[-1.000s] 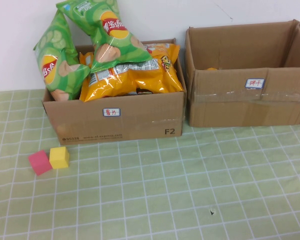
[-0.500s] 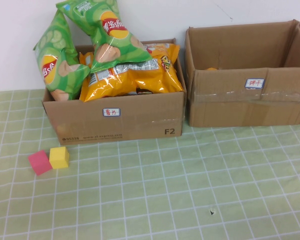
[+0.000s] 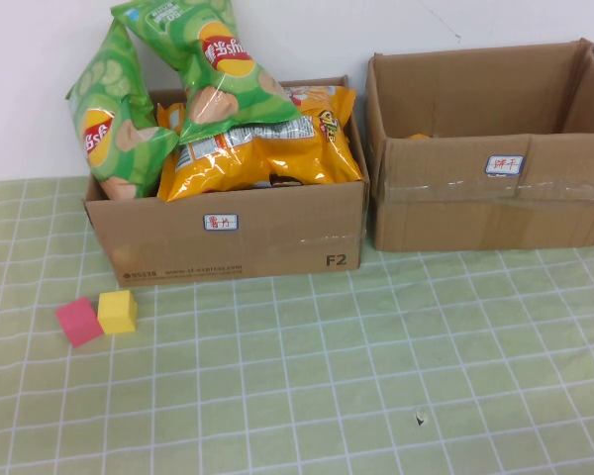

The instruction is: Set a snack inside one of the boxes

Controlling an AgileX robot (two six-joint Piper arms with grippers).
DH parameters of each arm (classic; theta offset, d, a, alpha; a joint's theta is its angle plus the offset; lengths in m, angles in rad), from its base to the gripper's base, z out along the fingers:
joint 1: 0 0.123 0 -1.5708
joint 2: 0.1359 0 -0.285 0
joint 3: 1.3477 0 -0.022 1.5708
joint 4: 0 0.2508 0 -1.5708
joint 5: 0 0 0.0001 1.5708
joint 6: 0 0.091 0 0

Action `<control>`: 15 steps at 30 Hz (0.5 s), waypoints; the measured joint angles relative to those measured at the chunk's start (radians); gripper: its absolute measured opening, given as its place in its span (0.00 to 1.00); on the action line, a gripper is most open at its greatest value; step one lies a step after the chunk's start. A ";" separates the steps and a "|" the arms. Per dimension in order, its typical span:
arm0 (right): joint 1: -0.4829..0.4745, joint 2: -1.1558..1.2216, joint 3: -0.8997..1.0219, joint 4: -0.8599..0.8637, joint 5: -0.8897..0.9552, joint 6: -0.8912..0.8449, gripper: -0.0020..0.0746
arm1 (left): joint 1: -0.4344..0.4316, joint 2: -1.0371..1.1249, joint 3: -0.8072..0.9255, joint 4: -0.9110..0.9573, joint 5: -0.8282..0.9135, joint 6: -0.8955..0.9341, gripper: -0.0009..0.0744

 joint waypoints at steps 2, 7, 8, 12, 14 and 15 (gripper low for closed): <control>0.000 0.000 0.000 0.000 0.002 -0.004 0.02 | 0.000 0.000 0.000 0.000 0.000 0.000 0.01; 0.000 0.000 0.000 -0.006 0.002 -0.039 0.02 | 0.000 0.000 0.000 0.000 0.000 0.000 0.01; 0.000 0.000 0.000 -0.015 0.002 -0.041 0.02 | 0.000 0.000 0.000 0.000 0.000 0.000 0.01; 0.000 0.000 0.000 -0.068 0.002 -0.046 0.02 | 0.000 0.000 0.000 0.000 0.000 0.000 0.01; 0.000 0.000 0.000 -0.076 0.002 -0.048 0.02 | 0.000 0.000 0.000 0.000 0.000 0.000 0.01; 0.000 0.000 0.000 -0.078 0.002 -0.048 0.02 | 0.000 0.000 0.000 0.000 0.000 0.000 0.01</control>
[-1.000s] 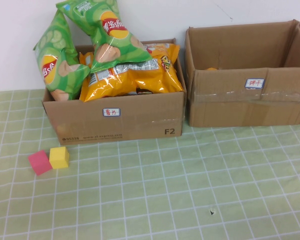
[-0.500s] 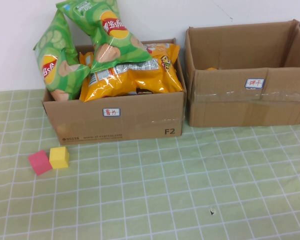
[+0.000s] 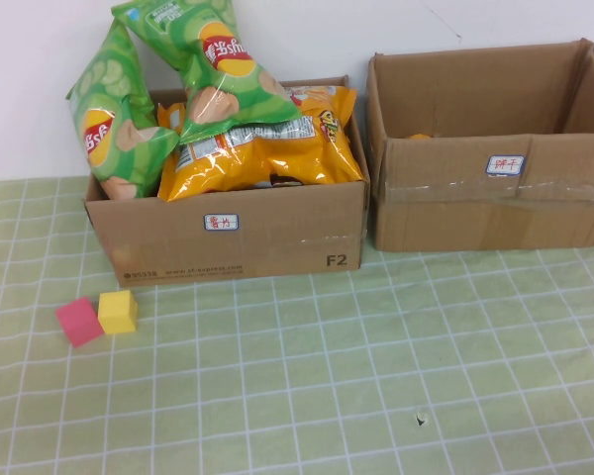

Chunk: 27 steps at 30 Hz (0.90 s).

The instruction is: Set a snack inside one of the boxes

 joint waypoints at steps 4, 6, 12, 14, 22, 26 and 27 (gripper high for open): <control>0.000 0.000 0.000 -0.004 0.000 -0.002 0.02 | 0.000 0.000 0.000 0.000 0.000 0.000 0.01; 0.000 0.000 0.000 -0.006 0.000 -0.002 0.02 | 0.000 0.000 0.000 0.000 0.000 0.000 0.01; 0.000 0.000 0.000 -0.008 0.000 -0.002 0.02 | 0.000 0.000 0.000 0.000 0.000 0.000 0.01; 0.000 0.000 0.000 -0.008 0.000 -0.002 0.02 | 0.000 0.000 0.000 0.000 0.000 0.000 0.01; 0.000 0.000 0.000 -0.010 0.000 -0.002 0.02 | 0.000 0.000 0.000 0.000 0.000 0.000 0.01; 0.000 0.000 0.000 -0.010 0.000 -0.004 0.02 | 0.000 -0.005 0.014 0.000 -0.013 0.000 0.01; 0.000 0.000 0.000 -0.010 0.000 -0.004 0.02 | 0.000 -0.014 0.025 0.000 -0.025 0.000 0.01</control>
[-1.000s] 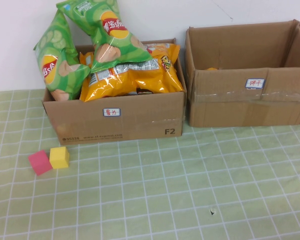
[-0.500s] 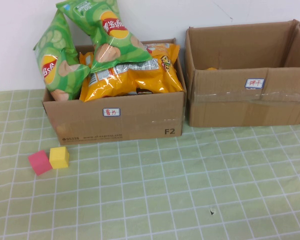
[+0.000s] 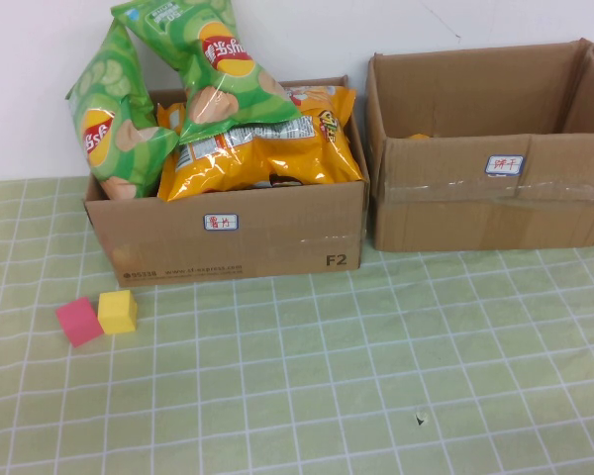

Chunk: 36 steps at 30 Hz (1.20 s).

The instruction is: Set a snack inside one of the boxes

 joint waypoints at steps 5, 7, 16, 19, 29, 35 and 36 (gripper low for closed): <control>0.000 0.000 0.000 0.000 0.000 0.000 0.02 | 0.000 -0.097 0.118 -0.009 -0.045 -0.007 0.01; 0.000 0.000 0.000 0.000 0.000 0.000 0.02 | 0.000 -0.153 0.159 -0.031 -0.064 -0.047 0.01; 0.000 0.000 0.000 -0.002 0.000 0.000 0.02 | 0.004 -0.219 0.239 -0.289 -0.115 0.034 0.01; 0.000 0.000 0.000 -0.002 0.000 0.000 0.02 | 0.012 -0.221 0.239 -0.372 -0.054 0.150 0.01; 0.000 0.000 0.000 -0.003 0.000 -0.001 0.02 | 0.030 -0.221 0.237 -0.428 -0.003 0.191 0.01; 0.000 0.000 0.000 -0.003 0.000 -0.001 0.02 | 0.030 -0.221 0.237 -0.413 -0.003 0.139 0.01; 0.000 0.000 0.000 -0.003 0.000 -0.001 0.02 | 0.030 -0.221 0.237 -0.397 -0.001 0.119 0.01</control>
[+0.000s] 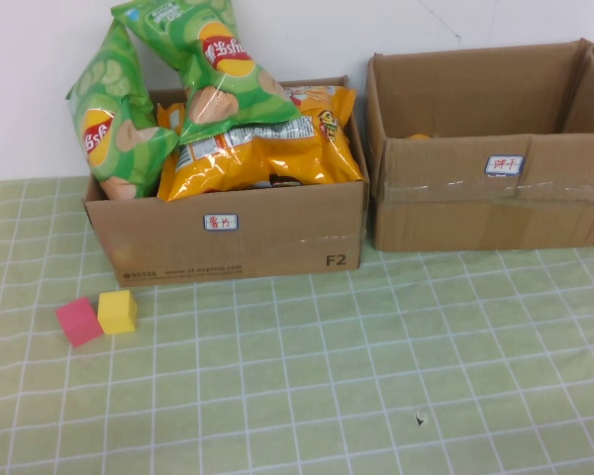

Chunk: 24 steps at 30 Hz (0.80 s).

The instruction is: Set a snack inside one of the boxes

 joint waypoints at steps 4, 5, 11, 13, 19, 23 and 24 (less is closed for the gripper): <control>0.000 0.000 0.000 0.000 0.000 0.000 0.02 | 0.000 0.000 -0.001 0.049 0.004 -0.075 0.01; 0.000 0.000 0.000 0.000 0.000 0.000 0.02 | 0.000 0.000 -0.001 0.059 0.006 -0.090 0.01; 0.000 0.000 0.000 0.000 0.000 0.000 0.02 | 0.000 0.000 -0.001 0.102 0.007 -0.137 0.01; 0.000 0.000 0.000 0.000 0.000 0.000 0.02 | 0.000 0.000 -0.001 0.103 0.007 -0.139 0.01; 0.000 0.000 0.000 0.000 0.000 0.000 0.02 | 0.000 0.000 -0.002 0.103 0.007 -0.141 0.01; 0.000 0.000 0.000 0.000 0.000 0.000 0.02 | 0.000 0.000 -0.002 0.104 0.007 -0.144 0.01; 0.000 0.000 0.000 0.000 0.000 0.000 0.02 | 0.000 0.000 -0.002 0.105 0.007 -0.144 0.01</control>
